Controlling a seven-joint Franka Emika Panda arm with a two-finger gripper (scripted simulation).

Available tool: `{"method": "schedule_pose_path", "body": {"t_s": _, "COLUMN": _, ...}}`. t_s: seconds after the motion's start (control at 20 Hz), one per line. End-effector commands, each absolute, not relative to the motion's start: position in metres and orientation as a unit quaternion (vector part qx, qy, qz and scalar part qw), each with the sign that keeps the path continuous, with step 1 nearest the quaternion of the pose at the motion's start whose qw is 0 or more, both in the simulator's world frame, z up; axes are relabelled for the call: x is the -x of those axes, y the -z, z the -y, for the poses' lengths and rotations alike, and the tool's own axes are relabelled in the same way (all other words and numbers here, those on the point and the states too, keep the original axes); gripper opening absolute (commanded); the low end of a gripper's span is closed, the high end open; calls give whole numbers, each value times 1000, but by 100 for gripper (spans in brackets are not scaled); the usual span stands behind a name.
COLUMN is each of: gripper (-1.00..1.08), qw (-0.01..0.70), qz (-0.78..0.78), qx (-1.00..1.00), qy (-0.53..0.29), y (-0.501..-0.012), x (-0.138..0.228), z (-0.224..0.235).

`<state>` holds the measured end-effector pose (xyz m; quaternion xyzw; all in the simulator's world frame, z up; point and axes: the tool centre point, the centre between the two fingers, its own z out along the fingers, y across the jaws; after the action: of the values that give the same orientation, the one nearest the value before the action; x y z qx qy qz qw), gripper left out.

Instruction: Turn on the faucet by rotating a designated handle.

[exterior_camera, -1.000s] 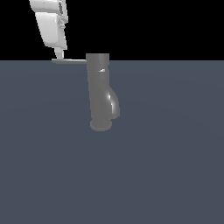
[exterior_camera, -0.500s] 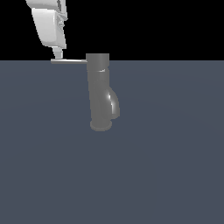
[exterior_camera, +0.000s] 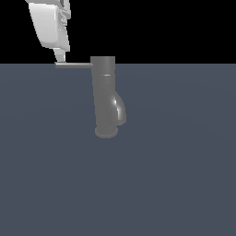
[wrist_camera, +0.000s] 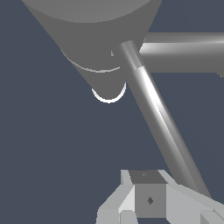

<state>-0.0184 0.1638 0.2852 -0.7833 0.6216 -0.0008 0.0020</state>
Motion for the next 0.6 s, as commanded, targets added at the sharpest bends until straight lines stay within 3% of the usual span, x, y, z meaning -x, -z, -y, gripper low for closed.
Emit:
{"method": "schedule_pose_path", "body": {"t_s": 0.0, "gripper": -100, "qw": 0, "qz": -622, "qx": 783, "qy": 0, "y": -285, "x": 28, "z": -161}}
{"method": "schedule_pose_path", "body": {"t_s": 0.55, "gripper": -100, "qw": 1, "qz": -622, "qx": 783, "qy": 1, "y": -285, "x": 48, "z": -146}}
